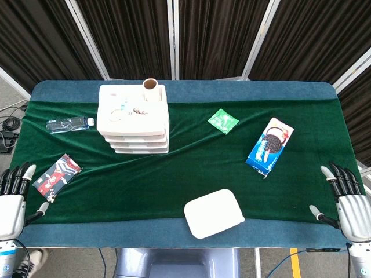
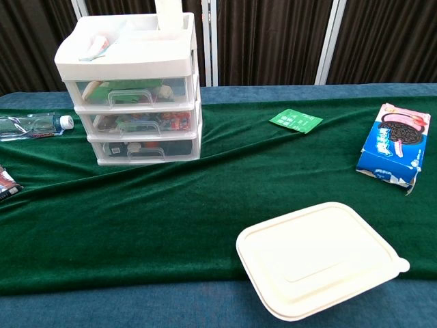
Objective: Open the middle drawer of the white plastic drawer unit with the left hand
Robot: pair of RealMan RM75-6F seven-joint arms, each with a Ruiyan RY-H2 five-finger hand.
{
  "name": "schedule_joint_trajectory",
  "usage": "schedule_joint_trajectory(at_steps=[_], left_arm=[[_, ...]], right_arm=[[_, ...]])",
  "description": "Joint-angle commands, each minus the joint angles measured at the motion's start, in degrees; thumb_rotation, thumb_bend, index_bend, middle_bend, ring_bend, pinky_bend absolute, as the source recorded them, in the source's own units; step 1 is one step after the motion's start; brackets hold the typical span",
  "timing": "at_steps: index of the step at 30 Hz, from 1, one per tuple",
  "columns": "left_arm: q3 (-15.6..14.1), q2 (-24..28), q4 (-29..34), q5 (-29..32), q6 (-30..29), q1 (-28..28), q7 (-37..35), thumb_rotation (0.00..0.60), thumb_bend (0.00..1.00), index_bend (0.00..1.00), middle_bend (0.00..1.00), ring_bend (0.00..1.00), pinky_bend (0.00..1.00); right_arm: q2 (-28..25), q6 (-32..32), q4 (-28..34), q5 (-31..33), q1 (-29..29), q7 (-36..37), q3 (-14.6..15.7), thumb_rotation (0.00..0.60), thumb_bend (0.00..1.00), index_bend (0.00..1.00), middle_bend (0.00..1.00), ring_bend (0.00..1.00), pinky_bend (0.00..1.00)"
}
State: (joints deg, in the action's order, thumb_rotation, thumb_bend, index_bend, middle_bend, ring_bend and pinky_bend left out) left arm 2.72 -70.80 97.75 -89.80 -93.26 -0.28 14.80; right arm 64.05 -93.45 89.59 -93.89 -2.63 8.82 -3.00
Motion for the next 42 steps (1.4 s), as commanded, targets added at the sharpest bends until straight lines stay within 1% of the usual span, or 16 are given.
schedule_joint_trajectory(at_steps=[1, 17, 21, 23, 24, 25, 26, 27, 28, 30, 31, 32, 35, 39, 42], left_arm=[[0.0, 0.0, 0.0, 0.1, 0.0, 0.0, 0.1, 0.600, 0.22, 0.00, 0.00, 0.00, 0.00], [-0.4, 0.5, 0.4, 0.0, 1.3, -0.5, -0.7, 0.600, 0.22, 0.00, 0.00, 0.00, 0.00], [-0.3, 0.7, 1.1, -1.2, 0.8, -0.7, -2.9, 0.600, 0.23, 0.00, 0.00, 0.00, 0.00], [-0.3, 0.7, 1.2, -2.0, 0.6, -1.0, -4.7, 0.600, 0.25, 0.00, 0.00, 0.00, 0.02], [-0.1, 0.6, 1.3, -2.2, 0.6, -1.2, -5.7, 0.600, 0.28, 0.00, 0.05, 0.03, 0.08], [-0.1, 0.6, 1.4, -2.2, 0.9, -1.4, -7.0, 0.600, 0.32, 0.00, 0.14, 0.09, 0.17], [-0.2, 0.7, 1.8, -2.1, 1.5, -1.7, -8.6, 0.600, 0.35, 0.00, 0.21, 0.15, 0.24], [-0.3, 1.1, 2.2, -1.9, 2.5, -2.1, -10.6, 0.600, 0.40, 0.00, 0.35, 0.26, 0.33], [-0.7, 1.5, 3.1, -1.7, 4.0, -2.7, -13.2, 0.600, 0.44, 0.00, 0.46, 0.35, 0.40], [-1.2, 2.8, 4.5, -1.4, 6.9, -4.0, -18.6, 0.600, 0.52, 0.00, 0.59, 0.46, 0.48], [-1.3, 3.2, 5.1, -1.1, 8.2, -4.6, -20.9, 0.600, 0.55, 0.00, 0.63, 0.50, 0.51], [-1.4, 3.7, 5.9, -0.7, 10.2, -5.6, -24.5, 0.600, 0.57, 0.00, 0.65, 0.52, 0.52], [-1.5, 5.6, 7.6, 1.0, 16.1, -8.5, -31.8, 0.600, 0.64, 0.00, 0.71, 0.57, 0.56], [-0.7, 6.6, 8.4, 3.0, 22.6, -12.3, -37.6, 0.600, 0.74, 0.00, 0.74, 0.60, 0.59], [0.1, 6.5, 7.6, 3.9, 26.9, -15.1, -42.8, 0.600, 0.80, 0.00, 0.75, 0.62, 0.62]], right_arm=[[0.0, 0.0, 0.0, 0.0, 0.0, 0.1, 0.0, 0.600, 0.08, 0.05, 0.00, 0.00, 0.00], [0.0, 0.0, 0.1, 0.1, 0.0, 0.0, -0.1, 0.600, 0.08, 0.05, 0.00, 0.00, 0.00], [-0.2, -0.2, 0.0, 0.2, 0.1, 0.5, -0.1, 0.600, 0.08, 0.05, 0.00, 0.00, 0.00], [-0.3, -0.2, 0.0, 0.3, 0.1, 0.8, -0.2, 0.600, 0.08, 0.05, 0.00, 0.00, 0.00], [-0.3, -0.3, 0.0, 0.3, 0.2, 1.0, -0.2, 0.600, 0.08, 0.05, 0.00, 0.00, 0.00], [-0.4, -0.4, 0.0, 0.3, 0.3, 1.1, -0.2, 0.600, 0.08, 0.05, 0.00, 0.00, 0.00], [-0.4, -0.5, 0.0, 0.3, 0.3, 1.2, -0.2, 0.600, 0.08, 0.05, 0.00, 0.00, 0.00], [-0.4, -0.6, 0.0, 0.2, 0.3, 1.2, -0.2, 0.600, 0.08, 0.05, 0.00, 0.00, 0.00], [-0.4, -0.6, 0.0, 0.2, 0.3, 1.2, -0.2, 0.600, 0.08, 0.05, 0.00, 0.00, 0.00], [-0.4, -0.5, 0.0, 0.1, 0.3, 1.1, -0.2, 0.600, 0.08, 0.05, 0.00, 0.00, 0.00], [-0.4, -0.5, 0.1, 0.1, 0.3, 1.1, -0.2, 0.600, 0.08, 0.05, 0.00, 0.00, 0.00], [-0.4, -0.5, 0.1, 0.1, 0.3, 1.0, -0.2, 0.600, 0.08, 0.05, 0.00, 0.00, 0.00], [-0.5, -0.6, 0.1, 0.1, 0.4, 1.1, -0.2, 0.600, 0.08, 0.05, 0.00, 0.00, 0.00], [-0.6, -0.7, 0.1, 0.2, 0.4, 1.5, -0.2, 0.600, 0.08, 0.05, 0.00, 0.00, 0.00], [-0.7, -0.9, 0.2, 0.2, 0.5, 1.9, -0.3, 0.600, 0.08, 0.05, 0.00, 0.00, 0.00]])
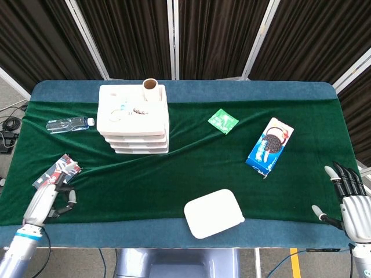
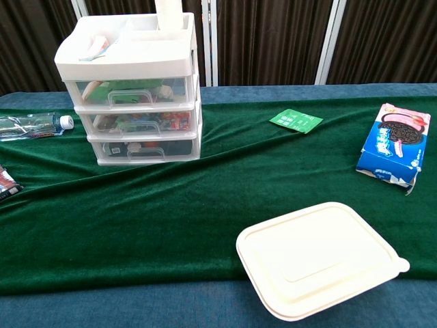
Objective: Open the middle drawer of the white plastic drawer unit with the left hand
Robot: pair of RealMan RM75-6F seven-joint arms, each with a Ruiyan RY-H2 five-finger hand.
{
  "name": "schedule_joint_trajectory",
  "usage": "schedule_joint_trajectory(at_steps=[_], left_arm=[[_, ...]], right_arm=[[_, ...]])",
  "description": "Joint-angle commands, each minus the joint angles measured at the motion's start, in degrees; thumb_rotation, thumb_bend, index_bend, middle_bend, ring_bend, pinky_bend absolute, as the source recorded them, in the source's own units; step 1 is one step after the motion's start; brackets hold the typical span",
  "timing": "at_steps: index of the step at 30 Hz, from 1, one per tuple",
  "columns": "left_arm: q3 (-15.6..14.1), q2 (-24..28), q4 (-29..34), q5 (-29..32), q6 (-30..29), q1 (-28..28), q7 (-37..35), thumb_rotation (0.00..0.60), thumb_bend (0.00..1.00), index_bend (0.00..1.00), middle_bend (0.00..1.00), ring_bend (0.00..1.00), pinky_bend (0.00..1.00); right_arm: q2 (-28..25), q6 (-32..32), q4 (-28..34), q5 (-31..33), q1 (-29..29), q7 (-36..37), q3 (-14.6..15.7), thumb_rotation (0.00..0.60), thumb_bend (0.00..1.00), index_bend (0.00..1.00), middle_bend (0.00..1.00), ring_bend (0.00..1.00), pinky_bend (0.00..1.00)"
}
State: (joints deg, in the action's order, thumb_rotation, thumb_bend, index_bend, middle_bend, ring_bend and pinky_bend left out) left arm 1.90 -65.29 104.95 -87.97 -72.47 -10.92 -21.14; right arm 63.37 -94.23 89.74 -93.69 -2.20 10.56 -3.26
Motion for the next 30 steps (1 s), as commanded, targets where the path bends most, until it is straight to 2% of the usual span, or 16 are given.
schedule_joint_trajectory(at_steps=[1, 9, 16, 22, 30], left_arm=[[1.2, 0.6, -0.2, 2.0, 7.4, -5.5, -8.9, 0.600, 0.81, 0.00, 0.76, 0.62, 0.63], [2.4, -3.7, -8.4, 1.4, 15.0, -12.1, -21.3, 0.600, 0.88, 0.00, 0.77, 0.63, 0.66], [3.7, -7.2, -11.9, 1.9, 17.7, -15.8, -25.9, 0.600, 0.88, 0.00, 0.77, 0.63, 0.66], [5.0, -10.3, -13.5, 4.0, 17.7, -17.4, -25.9, 0.600, 0.88, 0.00, 0.77, 0.63, 0.66], [7.4, -13.6, -15.0, 10.3, 19.6, -19.3, -22.8, 0.600, 0.88, 0.00, 0.77, 0.63, 0.66]], right_arm=[[-0.1, -0.2, 0.1, 0.0, 0.1, 0.2, -0.1, 0.600, 0.08, 0.05, 0.00, 0.00, 0.00], [-0.3, -0.2, 0.0, 0.2, 0.1, 0.9, -0.2, 0.600, 0.08, 0.05, 0.00, 0.00, 0.00], [-0.5, -0.1, -0.2, 0.8, 0.1, 1.9, -0.5, 0.600, 0.08, 0.05, 0.00, 0.00, 0.00], [-0.9, -0.2, -0.5, 1.1, 0.2, 3.4, -0.6, 0.600, 0.08, 0.05, 0.00, 0.00, 0.00], [-1.3, -0.4, -0.7, 1.4, 0.3, 5.1, -0.8, 0.600, 0.08, 0.05, 0.00, 0.00, 0.00]])
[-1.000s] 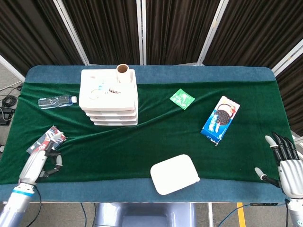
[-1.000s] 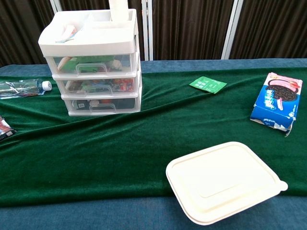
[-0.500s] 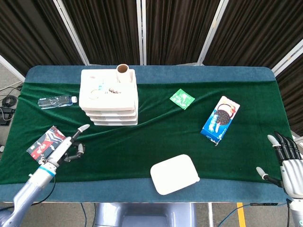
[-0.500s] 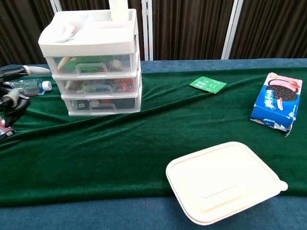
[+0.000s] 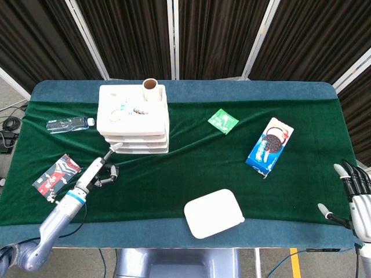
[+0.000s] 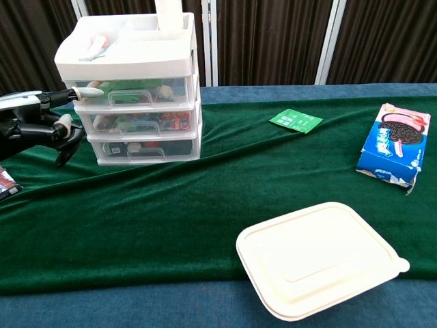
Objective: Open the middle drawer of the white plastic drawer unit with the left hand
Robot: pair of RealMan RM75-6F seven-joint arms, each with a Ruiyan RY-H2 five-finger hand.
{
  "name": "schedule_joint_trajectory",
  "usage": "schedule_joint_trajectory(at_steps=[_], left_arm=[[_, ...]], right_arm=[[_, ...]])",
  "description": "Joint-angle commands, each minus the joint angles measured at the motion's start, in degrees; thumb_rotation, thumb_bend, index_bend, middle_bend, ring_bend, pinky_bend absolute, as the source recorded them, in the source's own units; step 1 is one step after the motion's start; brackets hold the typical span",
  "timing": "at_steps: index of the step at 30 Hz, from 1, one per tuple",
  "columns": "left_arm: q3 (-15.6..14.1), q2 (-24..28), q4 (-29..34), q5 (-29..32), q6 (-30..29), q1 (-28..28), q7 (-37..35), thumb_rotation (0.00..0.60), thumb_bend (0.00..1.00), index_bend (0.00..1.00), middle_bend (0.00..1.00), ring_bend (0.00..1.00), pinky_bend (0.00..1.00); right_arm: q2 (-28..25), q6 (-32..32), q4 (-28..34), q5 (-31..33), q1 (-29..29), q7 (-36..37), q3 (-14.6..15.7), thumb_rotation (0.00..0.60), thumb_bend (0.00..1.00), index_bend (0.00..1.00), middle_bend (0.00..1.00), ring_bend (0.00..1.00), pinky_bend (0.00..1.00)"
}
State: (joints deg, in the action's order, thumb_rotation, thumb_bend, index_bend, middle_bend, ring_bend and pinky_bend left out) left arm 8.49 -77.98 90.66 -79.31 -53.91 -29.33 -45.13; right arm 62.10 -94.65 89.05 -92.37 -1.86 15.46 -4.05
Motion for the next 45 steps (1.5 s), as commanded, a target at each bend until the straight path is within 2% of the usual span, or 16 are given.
schedule_joint_trajectory(at_steps=[1, 15, 37, 45], left_arm=[[1.0, -1.2, -0.9, 2.3, 1.4, -1.1, 1.7, 0.600, 0.88, 0.00, 0.77, 0.63, 0.66], [3.3, -6.0, -3.5, 8.5, 5.5, -4.4, 6.3, 0.600, 0.88, 0.00, 0.77, 0.63, 0.66], [6.1, -7.1, -2.6, 13.2, 8.6, -7.4, 11.1, 0.600, 0.88, 0.00, 0.77, 0.63, 0.66], [6.3, -7.5, -2.5, 15.2, 10.0, -8.0, 12.7, 0.600, 0.88, 0.00, 0.77, 0.63, 0.66]], right_arm=[[-0.1, 0.1, -0.1, 0.1, 0.0, 0.3, 0.0, 0.600, 0.08, 0.05, 0.00, 0.00, 0.00], [-0.5, 0.5, -0.8, 1.0, -0.1, 2.8, -0.4, 0.600, 0.08, 0.05, 0.00, 0.00, 0.00], [-0.5, 1.0, -1.0, 1.1, -0.2, 3.2, -0.4, 0.600, 0.08, 0.05, 0.00, 0.00, 0.00], [-0.5, 1.0, -1.0, 1.0, -0.2, 3.3, -0.4, 0.600, 0.08, 0.05, 0.00, 0.00, 0.00]])
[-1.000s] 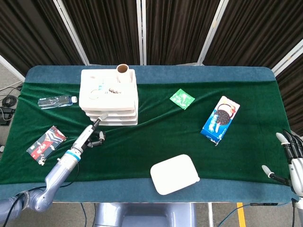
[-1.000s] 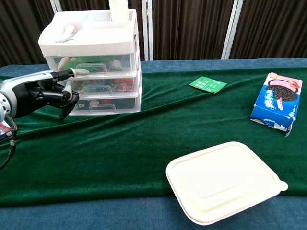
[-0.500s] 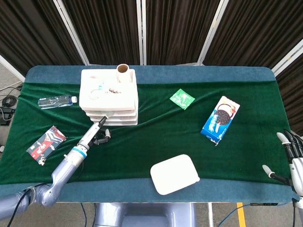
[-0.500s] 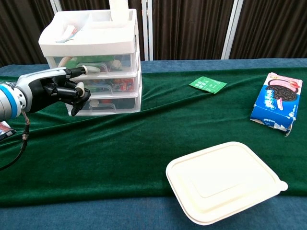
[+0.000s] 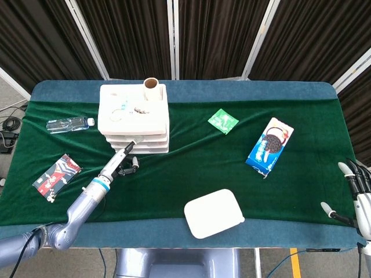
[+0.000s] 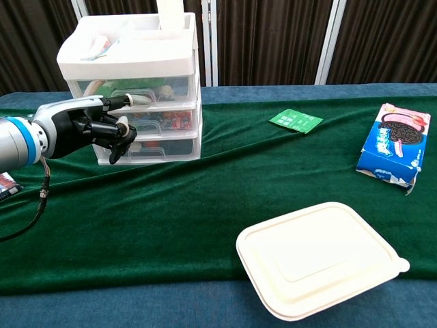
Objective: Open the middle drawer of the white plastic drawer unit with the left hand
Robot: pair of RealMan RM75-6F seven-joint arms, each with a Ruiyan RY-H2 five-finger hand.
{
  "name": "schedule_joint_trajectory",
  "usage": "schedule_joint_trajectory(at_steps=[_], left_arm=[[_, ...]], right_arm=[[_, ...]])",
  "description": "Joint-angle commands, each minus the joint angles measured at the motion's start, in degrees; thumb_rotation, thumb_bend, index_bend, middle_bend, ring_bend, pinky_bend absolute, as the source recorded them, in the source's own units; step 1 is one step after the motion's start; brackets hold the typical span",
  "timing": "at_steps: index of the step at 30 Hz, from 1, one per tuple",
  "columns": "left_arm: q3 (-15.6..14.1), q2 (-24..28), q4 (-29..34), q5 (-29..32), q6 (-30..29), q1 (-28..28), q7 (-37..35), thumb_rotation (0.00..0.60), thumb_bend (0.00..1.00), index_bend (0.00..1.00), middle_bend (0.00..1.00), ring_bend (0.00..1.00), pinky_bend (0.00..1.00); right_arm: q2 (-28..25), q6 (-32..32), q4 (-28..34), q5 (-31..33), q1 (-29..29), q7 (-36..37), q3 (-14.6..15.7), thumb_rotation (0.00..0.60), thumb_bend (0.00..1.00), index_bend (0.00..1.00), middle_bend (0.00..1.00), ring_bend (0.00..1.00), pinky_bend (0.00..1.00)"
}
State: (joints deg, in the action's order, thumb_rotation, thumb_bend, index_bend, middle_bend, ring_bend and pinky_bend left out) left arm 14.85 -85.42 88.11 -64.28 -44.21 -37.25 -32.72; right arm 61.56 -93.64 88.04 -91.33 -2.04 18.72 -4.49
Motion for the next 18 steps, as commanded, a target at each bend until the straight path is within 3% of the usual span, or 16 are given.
schedule_joint_trajectory(at_steps=[1, 18], left_arm=[[-0.1, -0.1, 0.1, 0.2, 0.4, -0.1, 0.4, 0.600, 0.88, 0.00, 0.77, 0.63, 0.66], [-0.3, 1.3, 1.6, -1.7, 1.3, -0.1, 0.3, 0.600, 0.88, 0.00, 0.77, 0.63, 0.66]], right_arm=[[0.0, 0.0, 0.0, 0.0, 0.0, 0.0, 0.0, 0.600, 0.08, 0.05, 0.00, 0.00, 0.00], [0.1, 0.0, 0.2, -0.2, 0.0, -0.4, 0.1, 0.600, 0.08, 0.05, 0.00, 0.00, 0.00]])
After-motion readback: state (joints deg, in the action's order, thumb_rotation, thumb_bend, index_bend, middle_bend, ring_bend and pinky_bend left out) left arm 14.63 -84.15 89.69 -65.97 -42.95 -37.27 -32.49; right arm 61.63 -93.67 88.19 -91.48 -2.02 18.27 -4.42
